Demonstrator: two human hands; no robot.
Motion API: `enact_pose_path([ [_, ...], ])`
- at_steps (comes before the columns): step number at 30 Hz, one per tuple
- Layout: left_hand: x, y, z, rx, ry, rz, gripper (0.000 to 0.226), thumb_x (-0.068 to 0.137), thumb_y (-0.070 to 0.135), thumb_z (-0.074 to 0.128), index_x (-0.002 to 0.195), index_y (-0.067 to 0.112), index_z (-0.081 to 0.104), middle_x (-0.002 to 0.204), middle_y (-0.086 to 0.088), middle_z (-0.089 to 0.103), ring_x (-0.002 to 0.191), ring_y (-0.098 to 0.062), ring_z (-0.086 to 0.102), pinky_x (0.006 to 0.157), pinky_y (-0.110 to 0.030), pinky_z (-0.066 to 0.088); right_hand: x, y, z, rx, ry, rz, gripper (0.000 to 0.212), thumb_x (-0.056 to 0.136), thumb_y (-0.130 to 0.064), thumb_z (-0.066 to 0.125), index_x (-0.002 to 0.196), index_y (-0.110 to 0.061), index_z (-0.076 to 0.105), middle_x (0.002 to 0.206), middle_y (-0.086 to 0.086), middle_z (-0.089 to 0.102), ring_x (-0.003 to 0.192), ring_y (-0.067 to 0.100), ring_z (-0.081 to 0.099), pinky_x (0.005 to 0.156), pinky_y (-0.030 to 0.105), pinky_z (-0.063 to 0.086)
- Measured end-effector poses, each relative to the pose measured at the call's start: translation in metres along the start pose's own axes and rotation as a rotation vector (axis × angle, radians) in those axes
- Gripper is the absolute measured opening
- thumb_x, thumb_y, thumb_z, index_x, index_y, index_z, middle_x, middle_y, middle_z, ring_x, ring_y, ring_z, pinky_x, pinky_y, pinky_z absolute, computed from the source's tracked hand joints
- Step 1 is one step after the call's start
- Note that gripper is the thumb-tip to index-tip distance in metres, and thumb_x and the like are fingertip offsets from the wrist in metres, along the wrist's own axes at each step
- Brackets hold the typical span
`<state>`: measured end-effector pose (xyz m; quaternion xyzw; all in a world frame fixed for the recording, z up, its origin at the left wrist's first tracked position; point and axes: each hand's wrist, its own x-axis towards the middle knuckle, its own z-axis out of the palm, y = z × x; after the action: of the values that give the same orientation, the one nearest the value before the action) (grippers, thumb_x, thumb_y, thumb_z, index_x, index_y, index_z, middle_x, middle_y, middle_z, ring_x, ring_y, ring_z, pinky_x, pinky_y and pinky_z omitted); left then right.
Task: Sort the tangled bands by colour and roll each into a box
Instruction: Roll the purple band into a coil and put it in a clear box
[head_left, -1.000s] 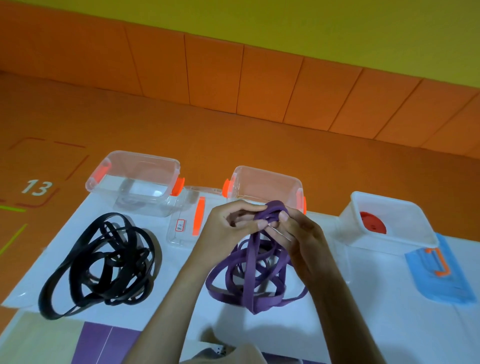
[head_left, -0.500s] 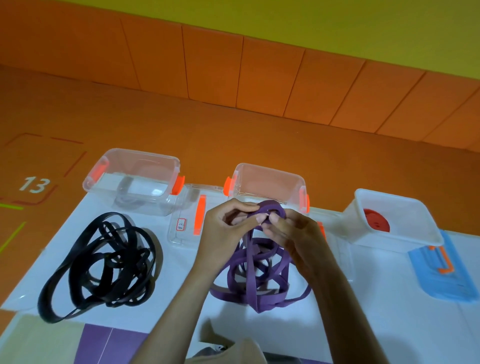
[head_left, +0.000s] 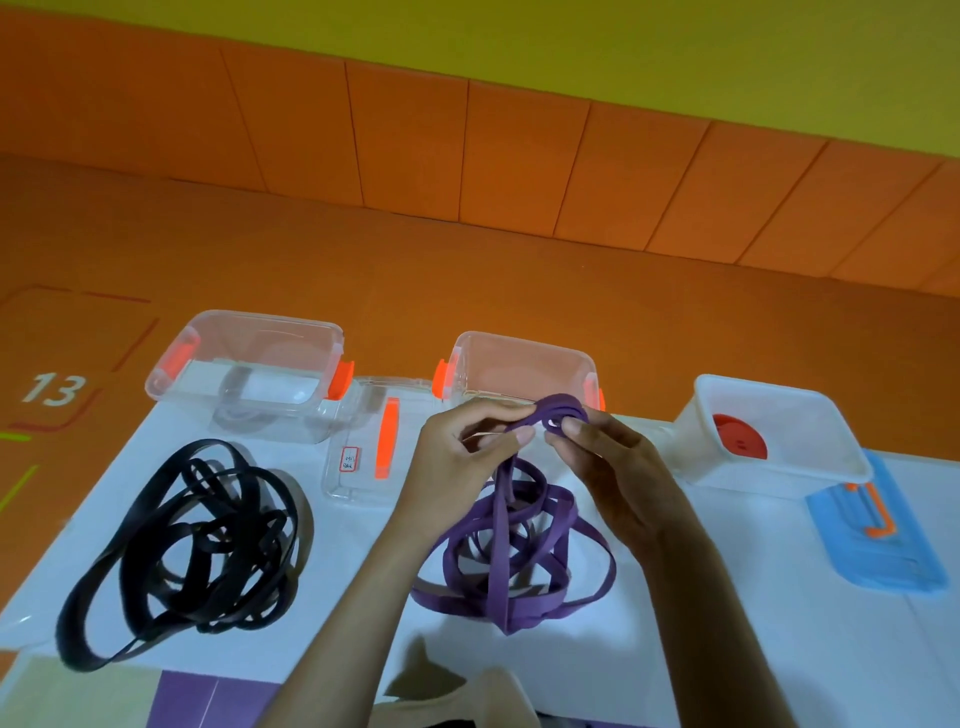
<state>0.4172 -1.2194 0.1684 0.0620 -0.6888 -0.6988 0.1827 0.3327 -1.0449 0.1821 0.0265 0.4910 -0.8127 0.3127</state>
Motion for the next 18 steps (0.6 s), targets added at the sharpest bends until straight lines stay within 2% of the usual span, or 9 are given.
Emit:
enact_pose_path([
  [3, 0.001, 0.000, 0.004, 0.008, -0.007, -0.006, 0.018, 0.091, 0.017, 0.079, 0.099, 0.033, 0.078, 0.116, 0.010, 0.077, 0.113, -0.011, 0.072, 0.093, -0.020, 0.055, 0.000, -0.003, -0.001, -0.041, -0.026, -0.018, 0.016, 0.070, -0.015, 0.089, 0.083, -0.009, 0.082, 0.096, 0.014, 0.077, 0.093, 0.021, 0.079, 0.081, 0.024, 0.062],
  [7, 0.002, -0.001, 0.012, -0.027, 0.021, -0.010, 0.015, 0.088, 0.023, 0.080, 0.089, 0.036, 0.072, 0.106, 0.005, 0.078, 0.101, -0.014, 0.073, 0.084, -0.020, 0.056, 0.000, -0.008, 0.001, -0.150, -0.055, -0.053, 0.037, 0.075, -0.015, 0.094, 0.107, -0.002, 0.079, 0.109, 0.023, 0.078, 0.105, 0.032, 0.078, 0.084, 0.025, 0.062],
  [9, 0.004, -0.003, 0.014, -0.011, 0.035, -0.008, 0.012, 0.086, 0.029, 0.081, 0.087, 0.035, 0.071, 0.103, 0.005, 0.078, 0.099, -0.014, 0.074, 0.081, -0.022, 0.057, -0.001, -0.010, 0.001, -0.182, -0.022, -0.066, 0.045, 0.072, -0.017, 0.094, 0.110, -0.001, 0.078, 0.111, 0.024, 0.077, 0.105, 0.034, 0.078, 0.083, 0.026, 0.063],
  [12, 0.005, -0.007, 0.013, 0.041, -0.011, -0.023, 0.014, 0.088, 0.029, 0.082, 0.087, 0.031, 0.068, 0.102, 0.006, 0.077, 0.096, -0.015, 0.072, 0.073, -0.024, 0.056, -0.002, -0.012, -0.002, -0.242, 0.029, -0.094, 0.028, 0.081, -0.009, 0.085, 0.108, -0.005, 0.080, 0.106, 0.022, 0.079, 0.099, 0.034, 0.079, 0.079, 0.026, 0.063],
  [15, 0.004, -0.005, 0.012, 0.066, -0.067, -0.023, 0.014, 0.092, 0.031, 0.080, 0.102, 0.036, 0.072, 0.109, 0.009, 0.076, 0.093, -0.013, 0.071, 0.075, -0.021, 0.055, -0.005, -0.014, -0.009, -0.250, 0.037, -0.130, 0.022, 0.086, 0.002, 0.079, 0.105, -0.009, 0.082, 0.104, 0.021, 0.080, 0.096, 0.033, 0.080, 0.077, 0.026, 0.064],
  [18, 0.002, 0.000, 0.017, 0.109, -0.133, -0.010, 0.031, 0.098, 0.030, 0.075, 0.126, 0.043, 0.070, 0.122, 0.012, 0.074, 0.097, -0.015, 0.071, 0.084, -0.019, 0.055, -0.013, -0.020, -0.016, -0.277, 0.069, -0.193, 0.026, 0.084, 0.000, 0.082, 0.105, -0.017, 0.082, 0.105, 0.017, 0.080, 0.095, 0.031, 0.080, 0.076, 0.028, 0.064],
])
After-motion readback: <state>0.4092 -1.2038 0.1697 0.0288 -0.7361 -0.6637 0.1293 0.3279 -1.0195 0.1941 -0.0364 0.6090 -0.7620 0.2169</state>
